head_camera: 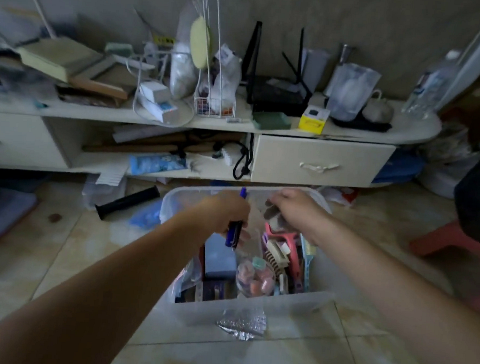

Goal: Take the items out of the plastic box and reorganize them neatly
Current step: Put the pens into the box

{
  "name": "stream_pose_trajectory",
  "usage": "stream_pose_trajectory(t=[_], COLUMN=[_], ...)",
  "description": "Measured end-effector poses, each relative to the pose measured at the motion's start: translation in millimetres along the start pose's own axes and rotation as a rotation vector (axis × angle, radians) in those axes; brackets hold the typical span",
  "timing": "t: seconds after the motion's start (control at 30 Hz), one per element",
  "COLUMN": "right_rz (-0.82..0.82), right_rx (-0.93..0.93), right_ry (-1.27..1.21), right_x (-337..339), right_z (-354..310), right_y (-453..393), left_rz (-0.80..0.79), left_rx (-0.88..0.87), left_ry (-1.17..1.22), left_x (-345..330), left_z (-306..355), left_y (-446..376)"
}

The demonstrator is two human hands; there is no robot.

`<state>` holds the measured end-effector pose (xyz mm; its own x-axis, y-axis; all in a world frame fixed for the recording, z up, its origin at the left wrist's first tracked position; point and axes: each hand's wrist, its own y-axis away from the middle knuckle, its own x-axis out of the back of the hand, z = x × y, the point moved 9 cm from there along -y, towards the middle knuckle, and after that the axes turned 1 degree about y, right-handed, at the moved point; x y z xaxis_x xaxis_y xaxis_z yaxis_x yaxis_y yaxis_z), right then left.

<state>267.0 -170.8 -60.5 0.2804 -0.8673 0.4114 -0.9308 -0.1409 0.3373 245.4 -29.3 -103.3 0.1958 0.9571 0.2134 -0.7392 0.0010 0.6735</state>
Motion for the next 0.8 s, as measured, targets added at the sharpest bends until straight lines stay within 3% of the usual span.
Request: stream_pose_trajectory(t=[0.2, 0.33, 0.6, 0.8], right_rz=[-0.102, -0.172, -0.135, -0.281], right_rx=[-0.112, -0.189, -0.206, -0.111], right_ry=[-0.028, 0.028, 0.168, 0.133], right_x=[-43.0, -57.9, -82.2, -117.3], right_z=[34.4, 50.2, 57.4, 57.7], right_y=[-12.9, -11.1, -21.5, -32.0], left_rz=[-0.107, -0.069, -0.041, 0.013], left_rx=[0.159, 0.126, 0.107, 0.128], left_ry=[0.361, 0.294, 0.156, 0.204], left_x=[-10.8, -8.1, -0.8, 23.1], left_z=[-55.6, -60.9, -76.4, -94.6], left_y=[-15.8, -10.6, -4.9, 0.3])
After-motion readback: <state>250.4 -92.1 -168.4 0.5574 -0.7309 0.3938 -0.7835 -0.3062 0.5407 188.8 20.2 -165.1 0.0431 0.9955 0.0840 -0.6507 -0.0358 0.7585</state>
